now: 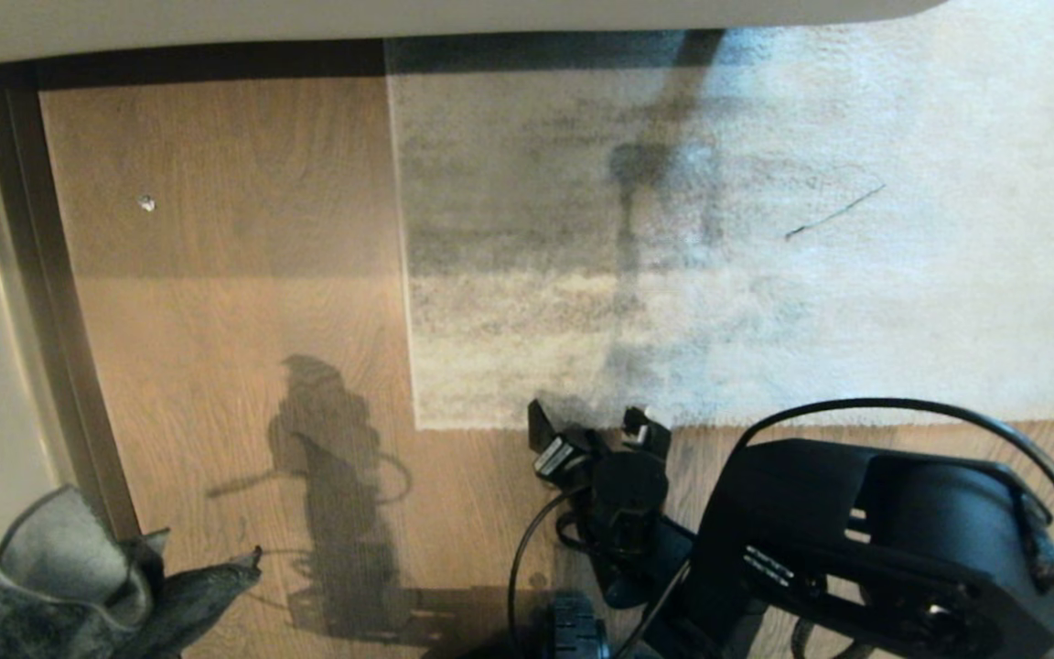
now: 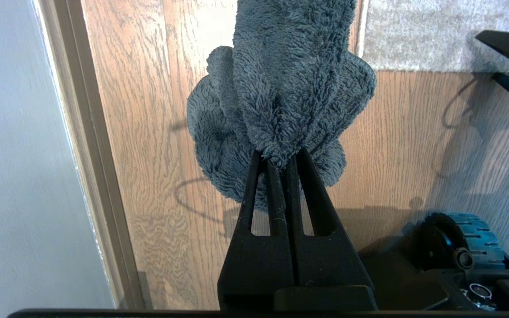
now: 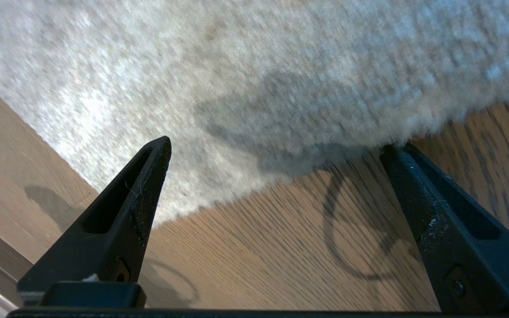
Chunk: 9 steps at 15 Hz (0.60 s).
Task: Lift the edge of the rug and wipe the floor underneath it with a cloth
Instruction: Lift up the carpet
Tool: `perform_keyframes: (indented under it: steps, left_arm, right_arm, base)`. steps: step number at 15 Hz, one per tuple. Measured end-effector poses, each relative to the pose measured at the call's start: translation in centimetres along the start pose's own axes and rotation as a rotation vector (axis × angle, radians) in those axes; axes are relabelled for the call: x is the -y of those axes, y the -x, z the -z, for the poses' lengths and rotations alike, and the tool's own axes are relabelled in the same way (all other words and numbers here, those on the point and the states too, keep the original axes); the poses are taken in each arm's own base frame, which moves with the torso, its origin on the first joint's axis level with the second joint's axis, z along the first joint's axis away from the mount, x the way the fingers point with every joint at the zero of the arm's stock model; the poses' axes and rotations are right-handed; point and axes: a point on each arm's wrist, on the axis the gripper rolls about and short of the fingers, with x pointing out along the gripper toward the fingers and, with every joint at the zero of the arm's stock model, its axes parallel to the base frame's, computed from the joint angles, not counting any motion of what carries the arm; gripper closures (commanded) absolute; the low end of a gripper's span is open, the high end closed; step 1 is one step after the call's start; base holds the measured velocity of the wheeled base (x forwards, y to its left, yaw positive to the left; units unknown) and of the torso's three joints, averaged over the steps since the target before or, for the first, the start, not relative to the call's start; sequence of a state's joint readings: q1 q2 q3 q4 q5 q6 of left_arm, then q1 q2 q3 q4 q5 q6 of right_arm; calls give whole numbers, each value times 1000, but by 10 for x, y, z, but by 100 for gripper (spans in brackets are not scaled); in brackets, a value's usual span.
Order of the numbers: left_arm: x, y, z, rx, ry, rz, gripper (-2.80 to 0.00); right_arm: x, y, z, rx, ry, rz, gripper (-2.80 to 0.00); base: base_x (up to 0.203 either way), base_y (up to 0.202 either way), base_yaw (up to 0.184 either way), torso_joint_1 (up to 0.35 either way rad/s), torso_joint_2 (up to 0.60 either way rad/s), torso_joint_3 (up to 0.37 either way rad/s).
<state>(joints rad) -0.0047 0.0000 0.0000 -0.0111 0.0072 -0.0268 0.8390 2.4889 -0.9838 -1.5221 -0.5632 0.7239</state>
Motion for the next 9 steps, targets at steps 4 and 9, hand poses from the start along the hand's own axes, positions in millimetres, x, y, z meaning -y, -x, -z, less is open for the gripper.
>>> perform_keyframes:
  steps: [4,9]
  left_arm:
    - [0,0,0,0,0,0,0]
    - [0,0,0,0,0,-1,0]
  right_arm:
    - [-2,-7,-8,28,16,-1,-280]
    - [-11,-8,-20,55,26,-23,-280]
  base:
    - [0,0,0,0,0,0]
    - [0,0,0,0,0,0]
